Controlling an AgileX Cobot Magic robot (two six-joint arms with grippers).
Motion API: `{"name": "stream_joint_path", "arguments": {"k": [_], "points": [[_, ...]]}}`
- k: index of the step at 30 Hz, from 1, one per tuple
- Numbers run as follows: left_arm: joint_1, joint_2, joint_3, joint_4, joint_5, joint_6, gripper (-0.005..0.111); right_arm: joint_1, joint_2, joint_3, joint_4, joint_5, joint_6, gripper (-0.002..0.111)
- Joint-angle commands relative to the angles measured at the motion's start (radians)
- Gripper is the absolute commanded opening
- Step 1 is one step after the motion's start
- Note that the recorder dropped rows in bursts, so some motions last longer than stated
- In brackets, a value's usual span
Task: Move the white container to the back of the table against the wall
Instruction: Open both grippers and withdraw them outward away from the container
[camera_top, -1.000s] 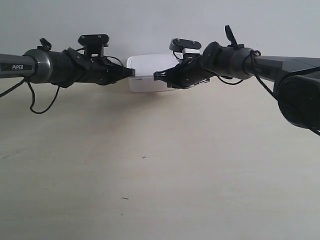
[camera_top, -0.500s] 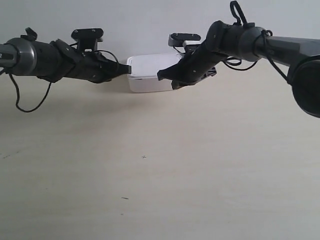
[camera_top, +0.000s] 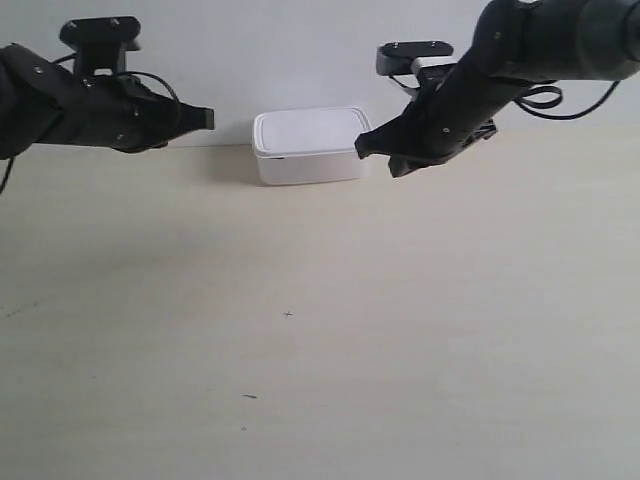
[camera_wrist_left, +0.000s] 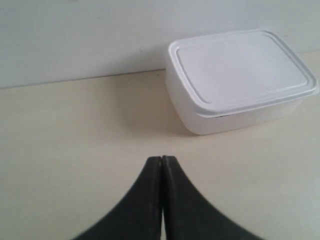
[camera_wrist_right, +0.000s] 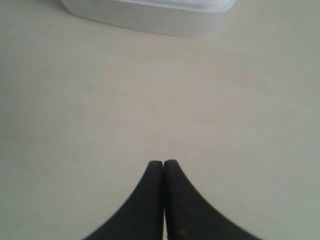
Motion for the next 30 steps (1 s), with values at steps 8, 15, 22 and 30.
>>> {"name": "stream_joint_path", "arguments": {"k": [8,15,22,30], "points": [[0.001,-0.510,0.388,-0.008,-0.089,-0.069,0.000,-0.001,-0.573,0.602,0.069,-0.322,0.002,0.000],[0.001,-0.905,0.603,-0.003,-0.124,-0.077,0.000,-0.001,-0.876,0.747,0.092,-0.352,0.002,0.000],[0.001,-1.266,0.813,-0.018,-0.072,-0.083,0.000,-0.001,-1.151,0.829,0.090,-0.296,-0.002,0.000],[0.001,-1.615,0.967,-0.083,0.018,-0.083,0.000,-0.001,-1.431,0.968,0.090,-0.225,0.004,0.000]]}}
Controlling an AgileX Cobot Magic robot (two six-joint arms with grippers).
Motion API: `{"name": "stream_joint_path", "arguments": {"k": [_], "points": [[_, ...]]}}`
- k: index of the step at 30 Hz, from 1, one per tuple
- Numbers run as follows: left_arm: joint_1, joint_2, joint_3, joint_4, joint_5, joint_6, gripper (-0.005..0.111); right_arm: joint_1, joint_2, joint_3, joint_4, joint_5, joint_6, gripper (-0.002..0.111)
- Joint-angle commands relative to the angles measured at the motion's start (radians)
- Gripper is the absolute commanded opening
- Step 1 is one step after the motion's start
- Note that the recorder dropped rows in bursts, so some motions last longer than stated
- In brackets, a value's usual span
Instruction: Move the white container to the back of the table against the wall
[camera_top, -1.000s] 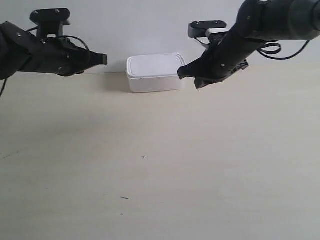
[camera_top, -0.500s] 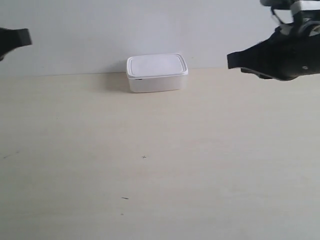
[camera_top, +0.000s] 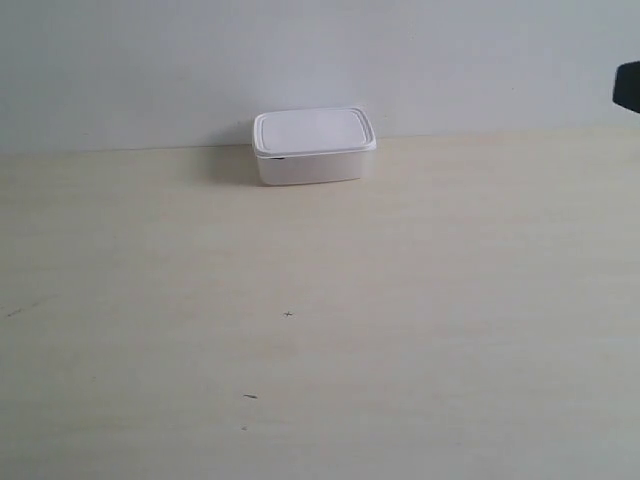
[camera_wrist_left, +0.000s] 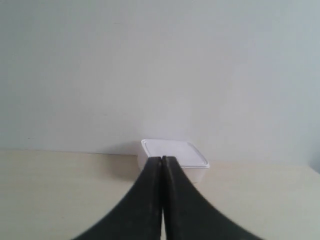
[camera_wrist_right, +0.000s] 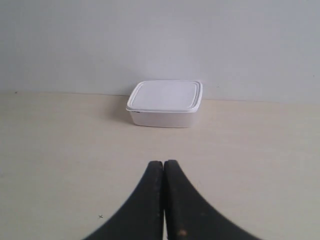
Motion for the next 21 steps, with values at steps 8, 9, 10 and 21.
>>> {"name": "stream_joint_path", "arguments": {"k": [8,9,10,21], "points": [[0.001,-0.296,0.085,0.025,0.124,0.011,0.000,-0.001,-0.279,0.146,0.005,0.065,0.007,0.000],[0.001,-0.298,0.085,0.038,0.122,0.011,0.000,-0.001,-0.279,0.148,0.005,0.063,0.007,0.000],[0.001,-0.298,0.085,0.043,0.120,0.011,0.000,-0.001,-0.279,0.150,0.005,0.058,0.007,0.000],[0.001,-0.292,0.085,0.043,0.035,0.011,0.000,-0.001,-0.171,0.150,0.013,-0.142,0.007,0.000]]}}
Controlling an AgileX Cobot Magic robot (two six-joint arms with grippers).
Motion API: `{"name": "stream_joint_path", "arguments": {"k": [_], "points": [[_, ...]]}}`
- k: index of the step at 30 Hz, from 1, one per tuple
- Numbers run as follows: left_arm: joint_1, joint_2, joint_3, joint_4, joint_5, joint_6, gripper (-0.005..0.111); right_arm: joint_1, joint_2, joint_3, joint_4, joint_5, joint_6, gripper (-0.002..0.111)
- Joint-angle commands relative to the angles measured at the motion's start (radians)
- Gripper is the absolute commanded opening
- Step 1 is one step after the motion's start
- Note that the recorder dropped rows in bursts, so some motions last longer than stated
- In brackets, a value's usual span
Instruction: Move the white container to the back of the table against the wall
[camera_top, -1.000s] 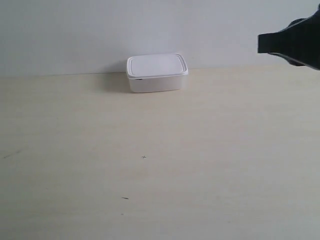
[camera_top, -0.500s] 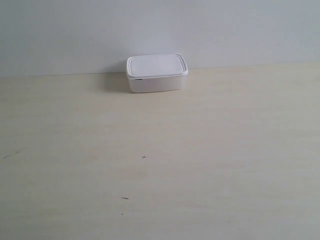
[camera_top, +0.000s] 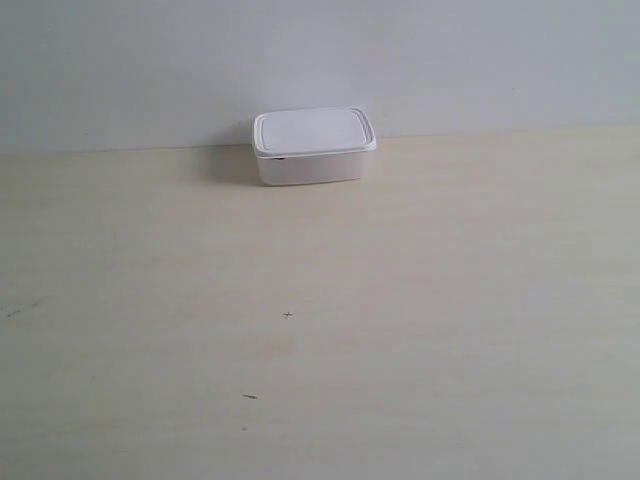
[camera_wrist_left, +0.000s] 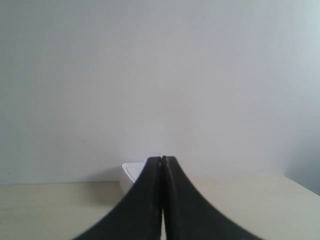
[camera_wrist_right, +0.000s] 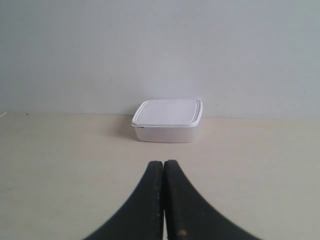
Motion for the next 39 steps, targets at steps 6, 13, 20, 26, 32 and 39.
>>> {"name": "stream_joint_path", "arguments": {"k": [6,13,20,26,32,39], "points": [[0.001,0.019,0.006,0.003,-0.142,0.005,0.000,-0.001,0.218,0.003,0.023,-0.305,0.008,0.000],[0.001,0.037,0.006,0.002,-0.035,0.005,0.000,-0.001,0.284,0.003,0.057,-0.349,0.031,0.000],[0.001,0.037,0.006,0.002,0.003,0.005,0.000,-0.001,0.284,0.003,0.057,-0.349,0.031,0.000],[0.001,0.037,0.006,0.008,0.029,0.053,0.000,-0.001,0.284,0.003,0.057,-0.349,0.031,0.000],[0.001,0.037,0.006,0.001,0.159,0.075,0.000,-0.001,0.221,0.020,0.040,-0.377,0.031,0.000],[0.001,0.037,0.025,0.001,0.031,-0.003,0.000,-0.001,0.068,0.166,-0.042,-0.573,0.031,0.000]]}}
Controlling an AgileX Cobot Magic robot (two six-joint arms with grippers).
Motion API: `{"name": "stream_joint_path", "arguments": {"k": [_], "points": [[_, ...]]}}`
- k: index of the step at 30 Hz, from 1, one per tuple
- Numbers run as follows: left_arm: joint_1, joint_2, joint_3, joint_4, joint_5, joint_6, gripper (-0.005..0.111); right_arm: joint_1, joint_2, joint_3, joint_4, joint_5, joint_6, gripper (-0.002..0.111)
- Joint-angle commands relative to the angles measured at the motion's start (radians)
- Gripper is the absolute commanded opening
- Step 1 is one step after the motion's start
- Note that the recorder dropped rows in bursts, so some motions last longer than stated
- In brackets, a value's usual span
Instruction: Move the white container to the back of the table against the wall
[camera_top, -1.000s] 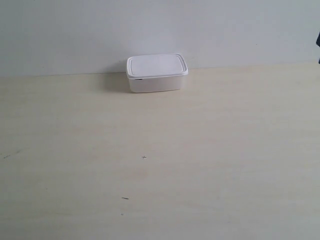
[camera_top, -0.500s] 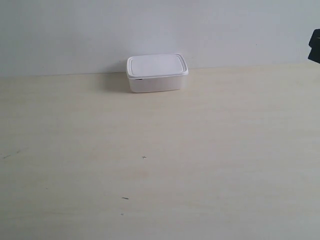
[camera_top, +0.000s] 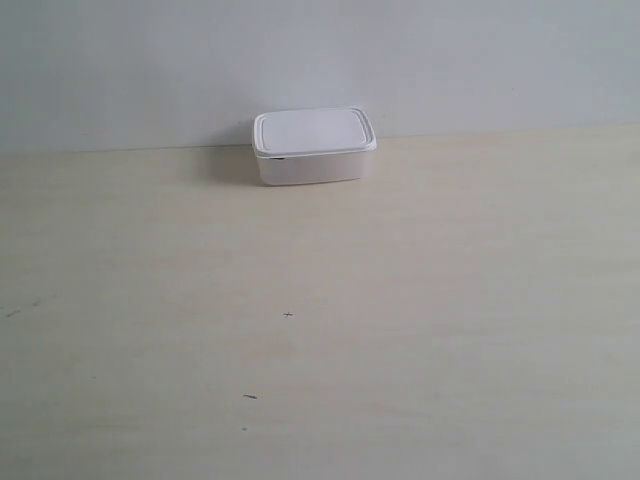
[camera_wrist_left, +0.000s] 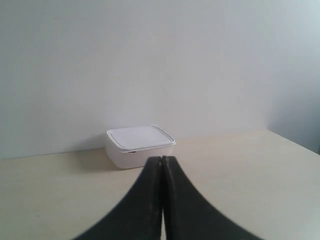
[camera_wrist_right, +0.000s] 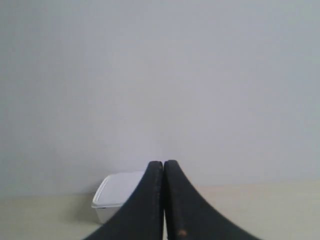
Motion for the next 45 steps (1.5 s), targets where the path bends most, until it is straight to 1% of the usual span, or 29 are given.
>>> {"name": "stream_joint_path", "arguments": {"k": [1,5,9,11,14,15,17,19,22,25,27,29,32,36,45], "points": [[0.001,0.006,0.036,0.000,-0.133,-0.051,0.000,-0.001,-0.111,0.114,-0.046,-0.074,0.004,0.000],[0.001,0.006,0.095,0.000,-0.246,-0.051,0.000,-0.001,-0.204,0.251,-0.099,-0.074,0.004,0.000],[0.001,0.006,0.147,0.000,-0.250,-0.051,0.000,-0.001,-0.303,0.378,-0.103,-0.074,0.004,0.000],[0.001,0.006,0.177,0.000,-0.256,-0.051,0.000,-0.001,-0.347,0.433,-0.138,-0.074,0.004,0.000],[0.001,0.006,0.228,0.012,-0.265,-0.051,0.000,-0.001,-0.405,0.451,-0.220,-0.062,0.004,0.000],[0.001,0.006,0.239,0.029,-0.272,-0.051,0.000,-0.001,-0.423,0.451,-0.225,-0.012,0.004,0.000],[0.001,0.006,0.239,0.077,-0.282,-0.051,0.000,-0.001,-0.444,0.451,-0.225,0.010,0.004,0.000],[0.001,0.006,0.239,0.097,-0.257,-0.051,0.000,-0.001,-0.449,0.451,-0.225,0.019,0.004,0.000],[0.001,0.006,0.239,0.172,-0.229,-0.047,0.000,-0.001,-0.447,0.451,-0.228,0.055,0.004,0.000],[0.001,0.006,0.239,0.246,-0.143,-0.047,0.000,-0.001,-0.447,0.451,-0.281,0.167,0.004,0.000],[0.001,0.006,0.239,0.280,-0.062,-0.047,0.000,-0.001,-0.447,0.451,-0.285,0.247,0.004,0.000],[0.001,0.006,0.239,0.289,-0.009,-0.049,0.000,-0.001,-0.447,0.451,-0.285,0.277,0.004,0.000],[0.001,0.006,0.239,0.289,0.027,-0.058,0.000,-0.001,-0.447,0.451,-0.285,0.277,0.004,0.000],[0.001,0.006,0.239,0.291,0.098,-0.121,0.000,-0.001,-0.447,0.451,-0.283,0.293,0.004,0.000],[0.001,0.006,0.239,0.295,0.098,-0.135,0.000,-0.001,-0.447,0.451,-0.280,0.293,0.004,0.000]]}}
